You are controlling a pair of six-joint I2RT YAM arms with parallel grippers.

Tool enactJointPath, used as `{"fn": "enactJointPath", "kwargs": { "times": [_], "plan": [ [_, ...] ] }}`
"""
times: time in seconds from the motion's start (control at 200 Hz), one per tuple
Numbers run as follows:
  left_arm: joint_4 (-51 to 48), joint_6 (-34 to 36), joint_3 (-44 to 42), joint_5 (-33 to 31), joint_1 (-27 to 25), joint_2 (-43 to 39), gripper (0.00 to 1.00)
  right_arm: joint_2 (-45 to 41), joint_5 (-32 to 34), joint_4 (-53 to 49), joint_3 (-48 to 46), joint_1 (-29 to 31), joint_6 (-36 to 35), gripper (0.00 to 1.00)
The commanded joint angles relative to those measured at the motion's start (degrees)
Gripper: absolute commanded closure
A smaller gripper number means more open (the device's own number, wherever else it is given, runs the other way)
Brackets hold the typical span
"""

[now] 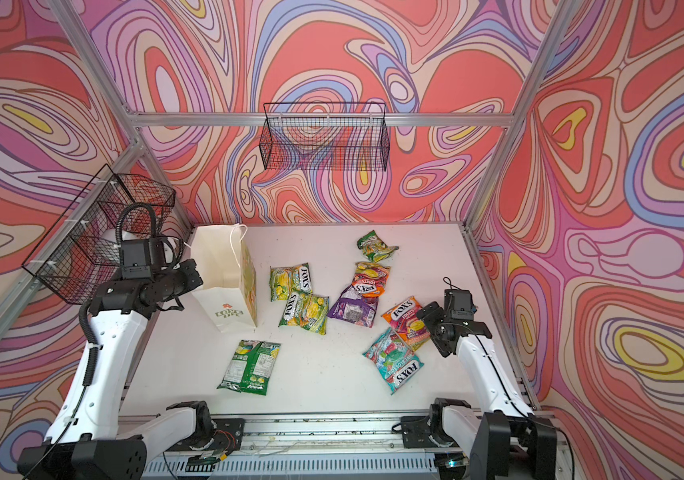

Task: Place the snacks into the paper bag
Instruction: 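Lower the right gripper onto the orange Fox's fruits packet and grasp it, then lift the orange packet with the right gripper and carry it over the bag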

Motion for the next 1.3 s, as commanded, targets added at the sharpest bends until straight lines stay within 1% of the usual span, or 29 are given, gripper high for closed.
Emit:
{"fn": "enactJointPath", "kwargs": {
  "times": [0.0, 0.09, 0.27, 0.436, 0.516, 0.621, 0.806, 0.901, 0.951, 1.041, 1.116, 1.172, 1.202, 1.297],
  "plan": [
    [1.8, 1.3, -1.1, 0.0, 0.0, -0.4, 1.0, 2.5, -3.3, 8.4, -1.4, -0.5, 0.7, 0.02],
    [2.3, 1.3, -1.9, 0.0, -0.1, -0.8, 1.0, 4.8, -2.6, 10.5, -1.1, -0.6, 0.0, 0.01],
    [3.0, 1.2, -2.6, 0.5, 0.0, -1.3, 1.0, 12.7, -4.5, 12.7, -0.7, -0.6, 0.9, 0.05],
    [3.3, 1.0, -2.8, 0.8, 0.5, -1.3, 1.0, 15.5, -4.8, 13.9, -0.7, -0.6, 1.6, 0.08],
    [3.6, 0.8, -3.0, 1.6, 0.9, -1.4, 1.0, 15.7, -4.9, 14.1, -0.4, -0.6, 1.6, 0.12],
    [3.8, 0.6, -3.0, 2.4, 1.6, -1.4, 1.0, 16.0, -4.9, 14.1, 0.4, -0.6, 1.2, 0.22],
    [4.1, 0.5, -3.3, 2.7, 1.8, -1.7, 1.0, 17.1, -5.3, 14.5, 1.0, -0.6, 0.2, 0.48],
    [4.4, 0.4, -3.4, 3.5, 1.9, -1.6, 1.0, 17.9, -5.5, 15.3, 1.1, -0.6, 0.0, 0.53],
    [4.6, 0.4, -3.5, 3.8, 2.0, -1.6, 1.0, 18.6, -6.1, 15.8, 1.2, -0.6, 0.0, 0.58],
    [4.7, 0.2, -3.6, 3.9, 2.2, -1.5, 1.0, 19.0, -7.3, 16.5, 1.6, -0.6, -0.1, 0.75],
    [4.6, -0.3, -3.5, 3.7, 2.5, -1.5, 1.0, 17.8, -7.3, 16.3, 2.2, -0.6, -0.3, 0.9],
    [4.3, -0.7, -3.2, 4.2, 2.7, -1.3, 1.0, 16.1, -6.9, 15.2, 3.2, -0.6, -1.1, 0.97],
    [4.3, -0.6, -3.0, 4.6, 2.8, -1.4, 1.0, 15.0, -6.6, 14.1, 3.9, -0.6, -1.6, 1.0],
    [4.9, -0.8, -2.8, 6.0, 2.9, -1.8, 1.0, 10.9, -5.1, 10.1, 6.9, -0.6, -3.5, 1.0]
  ]
}}
